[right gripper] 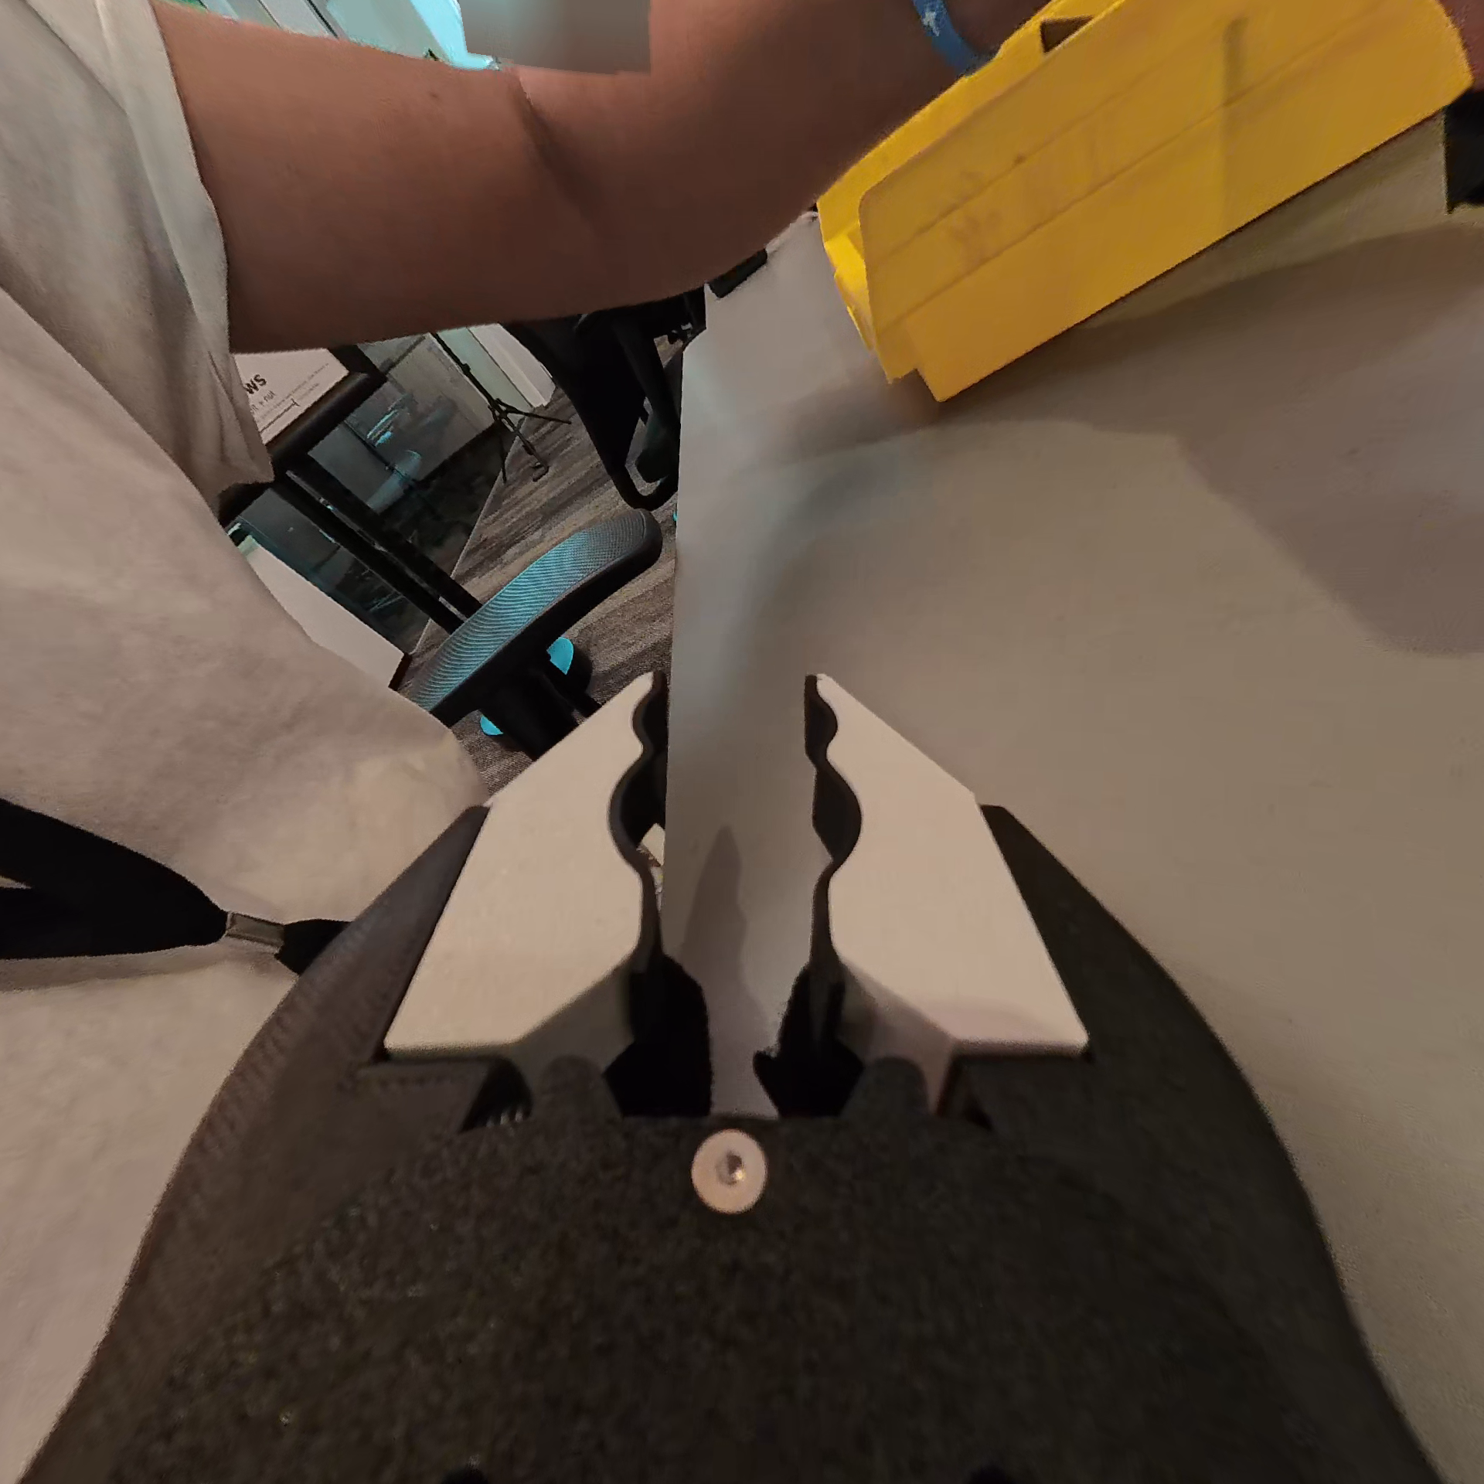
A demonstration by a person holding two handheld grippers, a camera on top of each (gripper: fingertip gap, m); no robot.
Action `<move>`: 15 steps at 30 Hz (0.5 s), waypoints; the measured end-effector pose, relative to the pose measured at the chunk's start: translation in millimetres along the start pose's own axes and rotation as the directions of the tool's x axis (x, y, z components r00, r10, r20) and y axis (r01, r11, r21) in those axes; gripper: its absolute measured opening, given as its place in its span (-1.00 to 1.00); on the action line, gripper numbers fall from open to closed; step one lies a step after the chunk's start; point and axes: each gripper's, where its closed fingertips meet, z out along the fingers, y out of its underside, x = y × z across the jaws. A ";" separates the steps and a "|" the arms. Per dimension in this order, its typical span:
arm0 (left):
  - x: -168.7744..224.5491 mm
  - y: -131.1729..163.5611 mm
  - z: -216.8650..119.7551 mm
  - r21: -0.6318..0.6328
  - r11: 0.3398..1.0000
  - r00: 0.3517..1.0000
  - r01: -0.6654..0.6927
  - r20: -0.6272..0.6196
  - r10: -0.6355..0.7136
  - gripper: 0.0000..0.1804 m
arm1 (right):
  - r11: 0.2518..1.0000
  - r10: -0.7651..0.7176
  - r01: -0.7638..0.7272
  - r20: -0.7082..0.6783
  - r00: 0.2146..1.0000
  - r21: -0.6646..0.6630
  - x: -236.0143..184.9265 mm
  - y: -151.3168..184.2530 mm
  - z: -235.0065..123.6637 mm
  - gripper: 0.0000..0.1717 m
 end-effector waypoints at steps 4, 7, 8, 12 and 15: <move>12.0 -14.5 -7.4 0.104 0.994 0.999 0.035 -0.031 -0.032 -0.57 | 1.000 -0.001 0.001 0.013 1.000 -0.003 -2.7 0.7 1.0 -0.61; 11.3 -17.9 -45.8 0.230 0.968 0.995 0.097 -0.002 -0.099 -0.54 | 1.000 0.002 -0.002 0.022 1.000 -0.009 -3.3 1.6 2.2 -0.61; 7.3 -12.6 -64.3 0.274 0.953 0.990 0.129 0.020 -0.140 -0.55 | 1.000 0.004 -0.004 0.023 1.000 -0.011 -3.3 2.0 2.4 -0.61; -30.6 71.5 -128.3 0.288 0.887 0.893 0.360 0.170 -0.417 -0.59 | 1.000 0.009 -0.008 0.029 1.000 -0.016 -4.3 3.2 2.8 -0.61; -44.5 181.5 -140.4 0.089 0.827 0.782 0.554 0.285 -0.555 -0.60 | 1.000 0.018 -0.017 0.046 0.999 -0.022 -7.2 4.3 4.4 -0.61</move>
